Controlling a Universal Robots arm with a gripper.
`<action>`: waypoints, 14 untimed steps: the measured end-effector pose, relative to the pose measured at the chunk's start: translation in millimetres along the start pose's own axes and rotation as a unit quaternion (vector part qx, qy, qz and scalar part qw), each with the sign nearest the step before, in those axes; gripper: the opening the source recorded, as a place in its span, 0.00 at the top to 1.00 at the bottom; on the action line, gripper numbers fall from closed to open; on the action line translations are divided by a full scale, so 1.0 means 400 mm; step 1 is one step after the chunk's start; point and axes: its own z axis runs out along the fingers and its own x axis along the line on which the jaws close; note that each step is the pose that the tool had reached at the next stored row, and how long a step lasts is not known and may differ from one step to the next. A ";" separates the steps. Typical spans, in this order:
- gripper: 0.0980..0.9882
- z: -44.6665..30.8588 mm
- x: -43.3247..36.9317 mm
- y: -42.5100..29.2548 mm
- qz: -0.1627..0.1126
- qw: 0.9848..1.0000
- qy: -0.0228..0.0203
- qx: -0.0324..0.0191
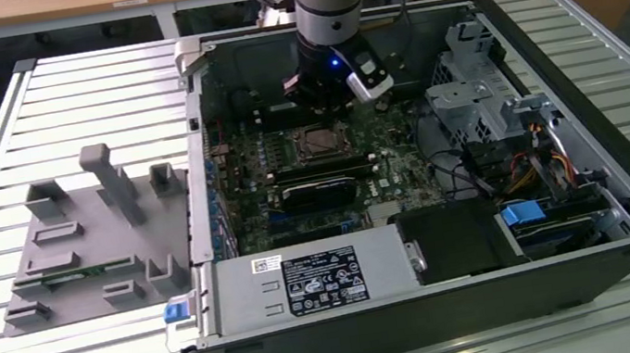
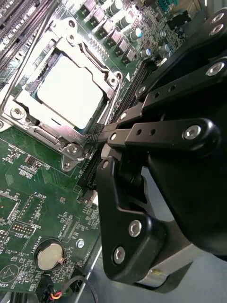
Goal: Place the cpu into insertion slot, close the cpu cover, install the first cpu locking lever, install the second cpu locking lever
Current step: 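Install the first cpu locking lever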
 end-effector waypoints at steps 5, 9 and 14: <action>0.99 0.006 0.000 -0.001 0.000 1.000 0.000 0.003; 0.99 0.010 -0.001 -0.001 0.000 1.000 0.000 0.005; 0.99 0.018 -0.002 0.003 0.000 1.000 0.000 0.005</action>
